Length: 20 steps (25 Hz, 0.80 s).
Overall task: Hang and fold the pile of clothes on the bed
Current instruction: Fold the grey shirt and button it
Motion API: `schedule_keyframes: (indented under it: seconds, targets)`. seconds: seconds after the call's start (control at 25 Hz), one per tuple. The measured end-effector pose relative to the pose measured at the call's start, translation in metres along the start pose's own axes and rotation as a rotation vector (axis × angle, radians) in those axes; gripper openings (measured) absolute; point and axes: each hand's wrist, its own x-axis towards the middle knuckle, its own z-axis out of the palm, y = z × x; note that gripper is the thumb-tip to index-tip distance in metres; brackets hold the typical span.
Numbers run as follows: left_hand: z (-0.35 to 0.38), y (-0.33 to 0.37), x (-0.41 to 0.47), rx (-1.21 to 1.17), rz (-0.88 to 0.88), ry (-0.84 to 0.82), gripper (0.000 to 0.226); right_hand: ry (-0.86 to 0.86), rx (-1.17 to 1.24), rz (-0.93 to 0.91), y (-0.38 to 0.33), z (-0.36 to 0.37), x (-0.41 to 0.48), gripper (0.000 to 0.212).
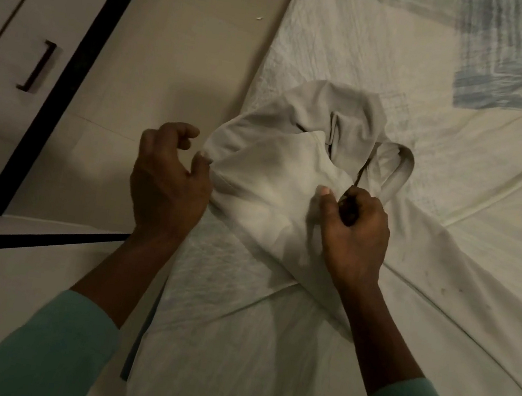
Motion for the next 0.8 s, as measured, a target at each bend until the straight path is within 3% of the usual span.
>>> schedule_keyframes:
  seconds: [0.08,0.16,0.28,0.44,0.6,0.72,0.8]
  targets:
    - [0.008,0.022,0.004,-0.197,0.092,-0.127,0.031,-0.029,0.116,-0.044,-0.009,-0.005,0.001,0.018]
    - [0.018,0.038,0.016,-0.441,-0.056,-0.368,0.040,-0.095,0.161,-0.278,-0.016,-0.011,-0.007,0.027]
    - [0.030,0.035,0.031,-0.457,-0.157,-0.600,0.046,-0.357,-0.123,-0.588,-0.006,-0.011,-0.020,0.029]
    - [0.033,0.029,0.030,-0.422,-0.155,-0.613,0.017,-0.399,-0.226,-0.506,0.004,-0.014,-0.025,0.054]
    - [0.033,0.034,0.031,-0.382,-0.093,-0.693,0.028,-0.310,-0.470,-0.530,0.000,-0.013,-0.015,0.059]
    - [0.035,0.031,0.033,-0.463,-0.157,-0.697,0.014,-0.487,-0.213,-0.409,-0.006,-0.017,-0.004,0.052]
    - [0.035,0.030,0.033,-0.498,-0.171,-0.714,0.017,-0.587,-0.238,-0.439,-0.012,-0.019,0.004,0.047]
